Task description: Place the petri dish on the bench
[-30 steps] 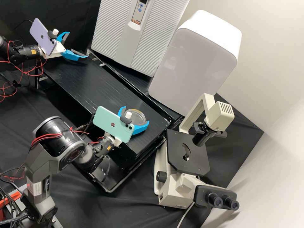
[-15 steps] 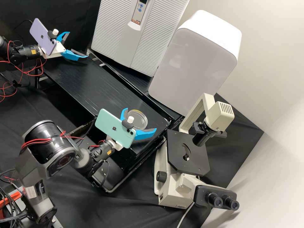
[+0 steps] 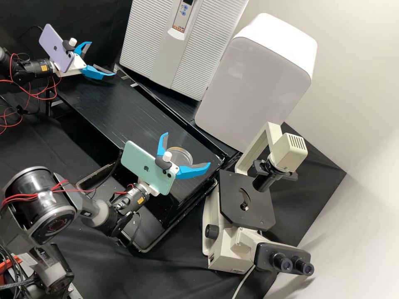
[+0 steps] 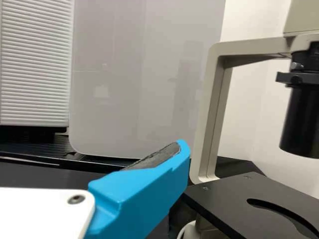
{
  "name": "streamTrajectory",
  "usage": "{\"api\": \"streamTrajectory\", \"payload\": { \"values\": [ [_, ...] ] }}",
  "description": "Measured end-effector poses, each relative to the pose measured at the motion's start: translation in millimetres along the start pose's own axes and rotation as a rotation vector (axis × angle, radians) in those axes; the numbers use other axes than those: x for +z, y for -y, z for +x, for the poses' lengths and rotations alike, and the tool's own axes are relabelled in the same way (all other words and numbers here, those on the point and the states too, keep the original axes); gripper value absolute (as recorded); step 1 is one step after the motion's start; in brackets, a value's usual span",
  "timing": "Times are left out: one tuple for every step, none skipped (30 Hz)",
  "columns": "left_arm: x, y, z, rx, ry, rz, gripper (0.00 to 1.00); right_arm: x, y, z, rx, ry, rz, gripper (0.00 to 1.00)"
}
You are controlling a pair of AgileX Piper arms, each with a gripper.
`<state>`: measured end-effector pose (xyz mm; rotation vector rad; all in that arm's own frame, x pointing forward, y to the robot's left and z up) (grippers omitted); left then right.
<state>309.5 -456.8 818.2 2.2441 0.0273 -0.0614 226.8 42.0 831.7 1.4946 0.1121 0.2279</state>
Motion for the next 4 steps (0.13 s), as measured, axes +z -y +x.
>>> {"api": "streamTrajectory", "payload": {
  "values": [
    [0.0, 0.0, 0.0, 0.000, 0.000, 0.000, 1.00, 0.3, -1.0, -1.0, 0.016, 0.013, 0.003, 1.00],
    [0.0, 0.0, 0.0, 0.000, 0.000, 0.000, 1.00, 2.2, -3.4, -3.5, 0.057, 0.052, 0.021, 1.00],
    [0.0, 0.0, 0.0, 0.000, 0.000, 0.000, 1.00, 3.1, -5.4, -5.0, 0.081, 0.073, 0.035, 1.00],
    [0.0, 0.0, 0.0, 0.000, 0.000, 0.000, 1.00, 4.7, -7.1, -7.8, 0.102, 0.093, 0.053, 1.00]
  ]
}}
